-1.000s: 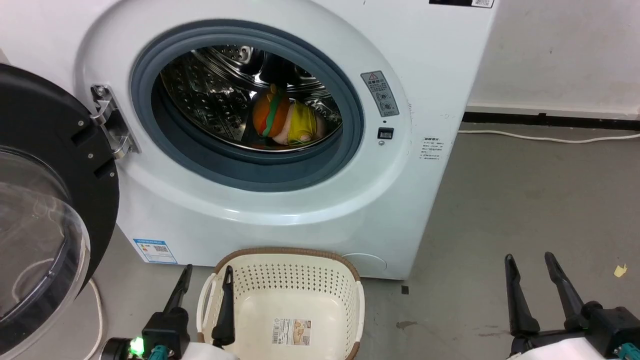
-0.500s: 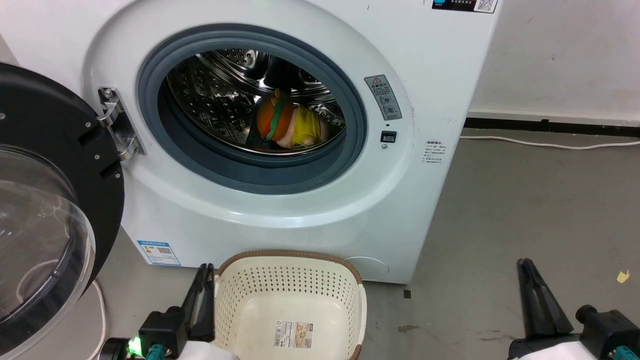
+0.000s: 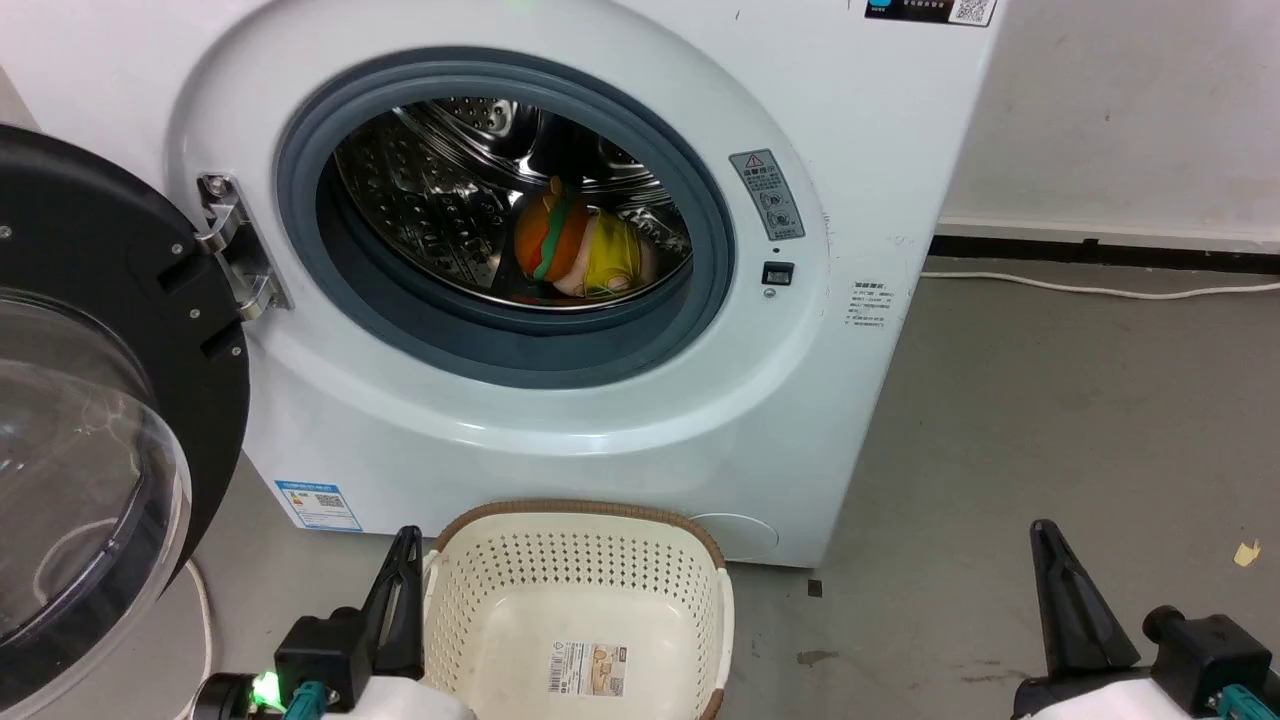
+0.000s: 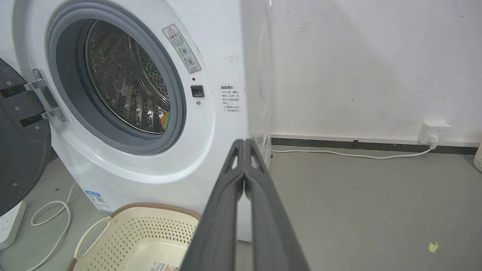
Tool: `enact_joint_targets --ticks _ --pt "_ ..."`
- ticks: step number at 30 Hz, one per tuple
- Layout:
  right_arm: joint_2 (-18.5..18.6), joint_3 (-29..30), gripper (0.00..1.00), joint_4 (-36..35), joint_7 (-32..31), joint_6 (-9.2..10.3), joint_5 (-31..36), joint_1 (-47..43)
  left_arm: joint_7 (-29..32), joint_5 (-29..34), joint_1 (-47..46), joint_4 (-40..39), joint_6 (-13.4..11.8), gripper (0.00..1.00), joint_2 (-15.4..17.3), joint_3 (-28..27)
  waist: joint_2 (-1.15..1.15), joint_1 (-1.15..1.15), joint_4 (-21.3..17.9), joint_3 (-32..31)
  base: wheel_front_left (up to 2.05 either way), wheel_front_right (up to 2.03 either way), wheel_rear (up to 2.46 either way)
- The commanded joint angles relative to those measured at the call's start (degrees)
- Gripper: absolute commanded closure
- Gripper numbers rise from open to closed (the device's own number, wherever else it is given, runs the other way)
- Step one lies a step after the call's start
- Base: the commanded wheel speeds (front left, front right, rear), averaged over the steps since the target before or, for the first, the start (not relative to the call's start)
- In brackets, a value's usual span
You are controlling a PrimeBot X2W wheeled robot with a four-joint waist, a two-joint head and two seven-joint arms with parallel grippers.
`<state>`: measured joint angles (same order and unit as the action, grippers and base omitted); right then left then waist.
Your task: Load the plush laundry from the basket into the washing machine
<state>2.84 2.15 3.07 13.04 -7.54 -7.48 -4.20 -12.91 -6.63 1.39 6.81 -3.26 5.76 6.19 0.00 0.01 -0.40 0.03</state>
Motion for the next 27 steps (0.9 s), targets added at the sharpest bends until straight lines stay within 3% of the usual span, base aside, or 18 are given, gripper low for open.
enact_joint_targets --ticks 1,27 --pt "0.01 -0.11 1.0 -0.31 -0.36 0.01 0.64 0.54 0.32 0.53 -0.18 -0.46 0.36 1.0 -0.33 -0.32 0.0 0.0 0.01 0.0 0.0 0.0 0.0" --pt "0.01 -0.58 1.0 -0.95 -3.3 0.02 2.22 1.39 3.23 1.94 -0.46 -1.93 1.03 1.0 -0.92 -1.68 0.0 0.0 0.1 -0.01 0.0 0.0 0.0"
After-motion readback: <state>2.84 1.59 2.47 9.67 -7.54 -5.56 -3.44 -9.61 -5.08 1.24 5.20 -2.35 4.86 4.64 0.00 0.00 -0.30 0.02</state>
